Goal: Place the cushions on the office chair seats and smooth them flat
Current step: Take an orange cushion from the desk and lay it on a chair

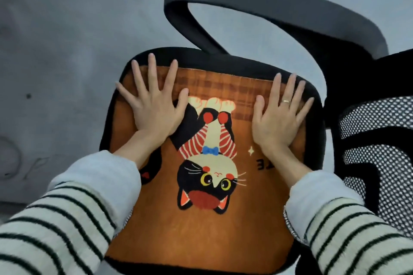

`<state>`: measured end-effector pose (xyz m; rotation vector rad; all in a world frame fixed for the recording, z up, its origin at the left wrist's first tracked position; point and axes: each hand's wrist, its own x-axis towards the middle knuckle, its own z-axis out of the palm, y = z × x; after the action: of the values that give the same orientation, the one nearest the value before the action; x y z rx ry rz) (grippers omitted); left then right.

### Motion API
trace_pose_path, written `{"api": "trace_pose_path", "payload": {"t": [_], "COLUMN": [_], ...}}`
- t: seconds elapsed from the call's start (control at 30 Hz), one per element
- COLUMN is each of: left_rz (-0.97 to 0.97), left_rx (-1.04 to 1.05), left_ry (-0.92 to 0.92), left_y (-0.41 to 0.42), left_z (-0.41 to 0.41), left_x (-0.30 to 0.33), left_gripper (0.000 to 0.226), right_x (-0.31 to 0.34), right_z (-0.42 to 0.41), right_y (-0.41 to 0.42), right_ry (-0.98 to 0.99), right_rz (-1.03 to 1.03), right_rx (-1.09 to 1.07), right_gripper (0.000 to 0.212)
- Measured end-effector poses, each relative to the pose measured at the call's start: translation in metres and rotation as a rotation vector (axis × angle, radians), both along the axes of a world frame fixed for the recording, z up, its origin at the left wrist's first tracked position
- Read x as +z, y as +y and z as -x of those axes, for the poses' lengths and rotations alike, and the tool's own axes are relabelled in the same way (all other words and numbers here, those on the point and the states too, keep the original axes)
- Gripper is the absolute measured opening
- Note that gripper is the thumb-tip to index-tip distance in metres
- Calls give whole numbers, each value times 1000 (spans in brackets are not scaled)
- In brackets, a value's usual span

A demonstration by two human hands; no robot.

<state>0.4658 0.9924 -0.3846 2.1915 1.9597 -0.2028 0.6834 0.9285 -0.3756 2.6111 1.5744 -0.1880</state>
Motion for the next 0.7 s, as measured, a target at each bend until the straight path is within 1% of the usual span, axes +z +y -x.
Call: {"api": "trace_pose_path", "payload": {"t": [0.07,0.13,0.2,0.27,0.33,0.47,0.6,0.7], "left_rz": [19,26,17,-1,-20,-80,-38,7], "left_rx": [17,-65,-224,-320,-320,-311,-294,-254], "left_ry": [-49,-127,-162,-131,-82,-66,-79,-84], "left_y": [1,-6,-19,-25,-25,-28,-30,-59], "left_z": [-4,-12,-24,-35,-40,-39,-39,-30], "left_x": [10,19,24,20,9,-4,8,15], "left_gripper": [61,58,52,50,50,50,49,52], "right_x": [7,18,23,18,3,-15,-3,1], "right_z": [-1,7,27,43,49,48,50,59], "right_y": [1,3,2,1,0,-2,-5,-44], "right_ry": [36,119,185,188,131,18,30,72], "right_rz": [16,22,5,-11,-35,-71,-70,-23], "right_rx": [-38,-72,37,194,234,246,243,282], "right_gripper": [59,58,56,54,52,50,49,51]}}
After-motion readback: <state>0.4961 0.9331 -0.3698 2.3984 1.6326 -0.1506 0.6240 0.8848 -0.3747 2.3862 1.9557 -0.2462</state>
